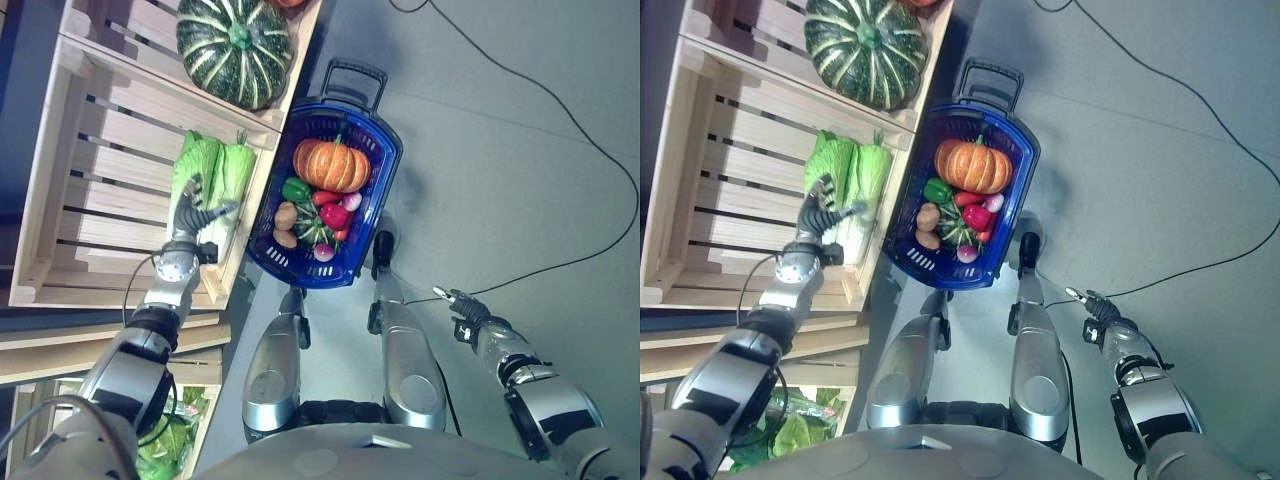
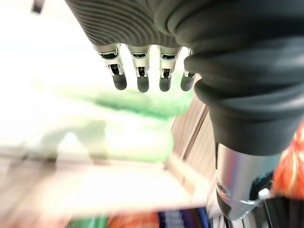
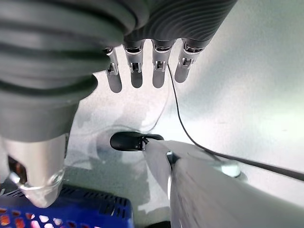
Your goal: Pick up fruits and vegetables into the basket
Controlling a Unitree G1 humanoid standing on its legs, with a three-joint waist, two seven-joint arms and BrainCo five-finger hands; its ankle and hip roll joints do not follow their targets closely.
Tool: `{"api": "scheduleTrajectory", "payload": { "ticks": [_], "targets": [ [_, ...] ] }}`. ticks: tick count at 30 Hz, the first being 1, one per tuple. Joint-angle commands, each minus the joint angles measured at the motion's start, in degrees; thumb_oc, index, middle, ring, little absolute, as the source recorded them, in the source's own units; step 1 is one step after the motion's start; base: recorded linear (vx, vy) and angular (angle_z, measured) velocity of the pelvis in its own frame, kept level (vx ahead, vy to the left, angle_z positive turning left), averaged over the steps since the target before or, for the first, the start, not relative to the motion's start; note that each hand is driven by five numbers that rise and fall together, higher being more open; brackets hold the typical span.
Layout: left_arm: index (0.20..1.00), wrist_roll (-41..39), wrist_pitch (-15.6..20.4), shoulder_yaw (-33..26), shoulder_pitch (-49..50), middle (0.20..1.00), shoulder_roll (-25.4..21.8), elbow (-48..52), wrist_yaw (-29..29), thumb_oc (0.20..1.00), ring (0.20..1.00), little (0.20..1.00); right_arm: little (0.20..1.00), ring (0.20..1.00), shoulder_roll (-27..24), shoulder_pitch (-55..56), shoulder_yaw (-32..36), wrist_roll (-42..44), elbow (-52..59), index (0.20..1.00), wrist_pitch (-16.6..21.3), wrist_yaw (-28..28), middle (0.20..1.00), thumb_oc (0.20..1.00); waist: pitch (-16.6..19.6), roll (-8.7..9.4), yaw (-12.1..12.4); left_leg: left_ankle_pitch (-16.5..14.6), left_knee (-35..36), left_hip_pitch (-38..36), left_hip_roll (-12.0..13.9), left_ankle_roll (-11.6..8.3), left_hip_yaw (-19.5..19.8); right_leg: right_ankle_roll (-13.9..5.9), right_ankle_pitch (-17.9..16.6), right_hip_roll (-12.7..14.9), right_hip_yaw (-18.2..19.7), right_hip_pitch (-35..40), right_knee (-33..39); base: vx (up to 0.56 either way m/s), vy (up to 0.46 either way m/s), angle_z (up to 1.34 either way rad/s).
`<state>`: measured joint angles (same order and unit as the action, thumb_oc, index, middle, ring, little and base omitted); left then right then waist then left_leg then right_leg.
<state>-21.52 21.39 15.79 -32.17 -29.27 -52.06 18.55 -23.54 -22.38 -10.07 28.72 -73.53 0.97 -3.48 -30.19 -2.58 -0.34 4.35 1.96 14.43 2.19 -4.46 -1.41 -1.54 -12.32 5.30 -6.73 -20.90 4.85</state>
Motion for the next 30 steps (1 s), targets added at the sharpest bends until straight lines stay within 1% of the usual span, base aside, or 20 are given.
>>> {"api": "scheduleTrajectory", "payload": {
  "ticks": [1, 4, 6, 7, 8, 12, 13, 18, 19, 20, 24, 30],
  "targets": [
    [1.000, 5.9, 0.2, -3.3, -3.3, 1.000, -4.2, -1.6, 8.2, 1.000, 1.000, 1.000, 1.000, 1.000, -1.2, 0.0, -3.4, 2.7, 0.6, 1.000, -0.6, 0.9, 1.000, 1.000, 0.4, 1.66, -0.8, -0.9, -8.2, 11.5, -3.2, 1.96, 1.9, -2.38, 10.2, -1.2, 2.4, -5.0, -13.2, 0.00, 0.000, 0.00],
    [1.000, 10.3, -2.0, -4.0, -6.4, 1.000, -4.7, -3.5, 14.5, 1.000, 1.000, 1.000, 1.000, 1.000, -0.4, -0.4, -4.4, 3.7, 0.9, 1.000, -0.4, 1.2, 1.000, 1.000, 0.4, 2.45, -1.1, -1.6, -11.0, 14.3, -3.4, 2.10, 1.9, -2.01, 10.9, -1.5, 2.9, -7.7, -15.8, -0.02, -0.037, 0.01],
    [1.000, 12.2, -3.3, -4.2, -7.2, 1.000, -4.7, -4.7, 16.9, 1.000, 1.000, 1.000, 1.000, 1.000, 0.0, -0.7, -4.8, 4.0, 0.9, 1.000, -0.4, 1.5, 1.000, 1.000, 0.4, 2.68, -1.2, -1.8, -11.8, 15.1, -3.4, 2.14, 2.0, -1.92, 11.2, -1.6, 3.0, -8.5, -16.7, 0.00, -0.015, 0.03],
    [1.000, 13.7, -5.1, -4.2, -7.8, 1.000, -4.8, -5.5, 18.6, 1.000, 1.000, 1.000, 1.000, 1.000, 0.2, -0.9, -5.0, 4.1, 0.9, 1.000, -0.5, 1.5, 1.000, 1.000, 0.4, 2.85, -1.3, -2.0, -12.4, 15.5, -3.5, 2.14, 2.0, -1.89, 11.3, -1.7, 3.1, -9.0, -17.1, 0.01, -0.035, 0.04],
    [1.000, 15.8, -7.6, -4.0, -8.4, 1.000, -4.9, -6.9, 21.7, 1.000, 1.000, 1.000, 1.000, 1.000, 0.5, -1.2, -5.5, 4.3, 0.8, 1.000, -0.5, 1.6, 1.000, 1.000, 0.4, 3.05, -1.5, -2.2, -13.3, 16.2, -3.5, 2.13, 2.0, -1.84, 11.5, -1.8, 3.4, -9.8, -17.8, 0.01, -0.033, 0.04],
    [1.000, 19.2, -10.4, -3.7, -9.5, 1.000, -4.9, -11.0, 25.0, 1.000, 1.000, 1.000, 1.000, 1.000, 0.6, -2.0, -6.3, 4.9, 0.8, 1.000, -0.8, 1.7, 1.000, 1.000, 0.4, 3.42, -2.1, -2.7, -15.2, 17.9, -3.7, 2.06, 2.3, -1.33, 12.1, -2.6, 4.4, -11.4, -19.5, 0.00, -0.008, 0.00],
    [1.000, 20.7, -11.7, -3.3, -9.9, 1.000, -4.8, -12.4, 26.0, 1.000, 1.000, 1.000, 1.000, 1.000, 0.6, -2.3, -6.6, 5.1, 0.8, 1.000, -0.9, 1.8, 1.000, 1.000, 0.4, 3.48, -2.4, -2.8, -16.0, 18.5, -3.7, 2.02, 2.3, -1.15, 12.4, -2.8, 4.7, -12.1, -20.2, 0.03, -0.003, 0.03],
    [1.000, 22.7, -16.0, -1.9, -10.2, 1.000, -5.1, -15.7, 26.4, 1.000, 1.000, 1.000, 1.000, 1.000, 0.4, -3.0, -7.1, 5.3, 0.7, 1.000, -1.0, 1.7, 1.000, 1.000, 0.4, 3.68, -2.8, -3.1, -17.5, 20.1, -3.6, 1.90, 2.2, -0.89, 12.8, -3.2, 5.0, -13.6, -21.5, 0.02, -0.003, 0.05],
    [1.000, 22.7, -16.0, -1.9, -10.3, 1.000, -5.1, -15.9, 26.5, 1.000, 1.000, 1.000, 1.000, 1.000, 0.4, -3.1, -7.2, 5.3, 0.7, 1.000, -1.0, 1.7, 1.000, 1.000, 0.4, 3.69, -2.8, -3.1, -17.5, 20.2, -3.6, 1.90, 2.2, -0.87, 12.9, -3.2, 5.0, -13.6, -21.6, 0.00, 0.000, 0.00],
    [1.000, 23.2, -17.3, -1.8, -10.4, 1.000, -5.1, -16.9, 26.3, 1.000, 1.000, 1.000, 1.000, 1.000, 0.5, -3.2, -7.2, 5.3, 0.6, 1.000, -0.8, 1.7, 1.000, 1.000, 0.4, 3.75, -2.8, -3.2, -18.0, 20.8, -3.7, 1.89, 2.3, -0.77, 13.1, -3.3, 5.0, -14.1, -22.1, 0.00, 0.000, 0.00],
    [1.000, 22.8, -19.8, -1.3, -10.3, 1.000, -4.7, -19.1, 25.6, 1.000, 1.000, 1.000, 1.000, 1.000, 0.1, -3.6, -7.3, 5.3, 0.3, 1.000, -1.0, 1.3, 1.000, 1.000, 0.4, 3.87, -2.9, -3.4, -19.0, 21.6, -3.9, 1.84, 2.5, -0.62, 13.3, -3.5, 5.1, -14.8, -22.8, 0.00, 0.000, 0.00],
    [1.000, 22.4, -21.9, -0.8, -10.7, 1.000, -4.1, -22.0, 25.3, 1.000, 1.000, 1.000, 1.000, 1.000, -0.2, -4.9, -7.8, 5.4, 0.2, 1.000, -1.4, 1.1, 1.000, 1.000, 0.4, 4.21, -3.1, -3.3, -19.8, 23.0, -3.9, 1.68, 2.5, -0.58, 13.3, -3.8, 5.3, -16.0, -23.4, 0.01, 0.007, -0.02]
  ]
}}
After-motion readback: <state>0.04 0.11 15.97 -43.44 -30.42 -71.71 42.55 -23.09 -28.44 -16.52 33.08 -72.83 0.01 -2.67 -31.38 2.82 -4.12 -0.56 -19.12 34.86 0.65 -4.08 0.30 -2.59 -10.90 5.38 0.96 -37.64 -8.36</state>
